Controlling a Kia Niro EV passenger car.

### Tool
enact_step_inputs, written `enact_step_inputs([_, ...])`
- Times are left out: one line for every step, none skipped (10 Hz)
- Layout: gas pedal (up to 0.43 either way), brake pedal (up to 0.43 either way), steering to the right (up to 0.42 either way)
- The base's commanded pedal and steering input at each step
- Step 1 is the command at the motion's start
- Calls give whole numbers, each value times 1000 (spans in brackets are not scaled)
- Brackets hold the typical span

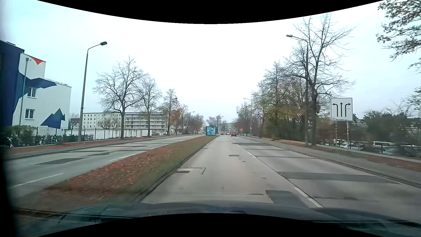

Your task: Follow the waypoints while adhering to traffic rules and regulations

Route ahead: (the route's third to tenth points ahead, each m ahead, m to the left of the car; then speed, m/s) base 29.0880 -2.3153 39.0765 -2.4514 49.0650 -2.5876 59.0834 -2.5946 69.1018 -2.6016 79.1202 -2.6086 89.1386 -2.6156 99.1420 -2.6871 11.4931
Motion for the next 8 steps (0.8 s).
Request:
enact_step_inputs([110, 0, -1])
enact_step_inputs([110, 0, -1])
enact_step_inputs([110, 0, -1])
enact_step_inputs([110, 0, -1])
enact_step_inputs([98, 0, 0])
enact_step_inputs([98, 0, 0])
enact_step_inputs([110, 0, 0])
enact_step_inputs([98, 0, 1])
